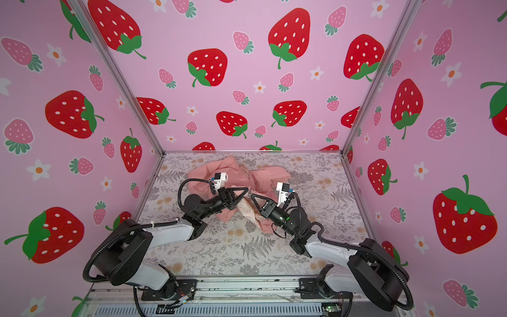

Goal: Zip up the jacket

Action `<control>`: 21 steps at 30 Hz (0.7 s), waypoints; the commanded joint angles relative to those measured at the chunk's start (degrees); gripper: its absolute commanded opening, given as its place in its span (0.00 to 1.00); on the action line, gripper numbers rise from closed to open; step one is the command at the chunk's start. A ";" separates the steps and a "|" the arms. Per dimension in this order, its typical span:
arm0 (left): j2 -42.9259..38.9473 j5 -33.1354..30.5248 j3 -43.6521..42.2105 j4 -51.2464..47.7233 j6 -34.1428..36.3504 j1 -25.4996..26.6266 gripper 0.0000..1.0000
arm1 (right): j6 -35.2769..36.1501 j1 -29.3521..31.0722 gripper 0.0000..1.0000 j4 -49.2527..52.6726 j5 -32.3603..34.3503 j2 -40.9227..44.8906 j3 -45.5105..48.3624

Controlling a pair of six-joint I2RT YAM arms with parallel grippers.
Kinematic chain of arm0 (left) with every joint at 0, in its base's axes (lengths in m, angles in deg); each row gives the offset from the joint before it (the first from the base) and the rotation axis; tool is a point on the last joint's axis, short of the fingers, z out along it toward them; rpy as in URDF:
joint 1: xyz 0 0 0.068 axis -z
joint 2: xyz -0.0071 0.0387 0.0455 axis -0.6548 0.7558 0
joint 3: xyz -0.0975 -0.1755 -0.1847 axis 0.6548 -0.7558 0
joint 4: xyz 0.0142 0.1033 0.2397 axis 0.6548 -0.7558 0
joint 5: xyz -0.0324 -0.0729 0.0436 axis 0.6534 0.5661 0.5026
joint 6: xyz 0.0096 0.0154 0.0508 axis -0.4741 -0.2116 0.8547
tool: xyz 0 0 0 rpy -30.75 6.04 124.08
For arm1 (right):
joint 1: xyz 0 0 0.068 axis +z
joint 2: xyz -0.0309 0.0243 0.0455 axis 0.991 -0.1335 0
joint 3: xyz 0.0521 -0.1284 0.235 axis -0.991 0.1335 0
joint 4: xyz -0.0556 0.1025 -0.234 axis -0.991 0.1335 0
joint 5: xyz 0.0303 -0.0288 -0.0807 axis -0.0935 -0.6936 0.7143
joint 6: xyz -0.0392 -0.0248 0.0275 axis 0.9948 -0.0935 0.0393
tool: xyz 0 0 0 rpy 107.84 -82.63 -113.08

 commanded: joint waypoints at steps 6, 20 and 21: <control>0.44 -5.76 3.63 5.06 -2.93 -1.62 0.00 | 1.91 4.27 0.00 -2.38 1.80 -0.46 0.98; 2.55 -5.61 2.50 5.07 -1.42 -2.24 0.00 | 0.41 8.79 0.00 -7.27 2.22 -3.18 -0.63; 2.66 -5.52 2.36 5.14 -1.26 -2.23 0.00 | -0.03 8.90 0.00 -7.63 2.01 -3.58 -0.91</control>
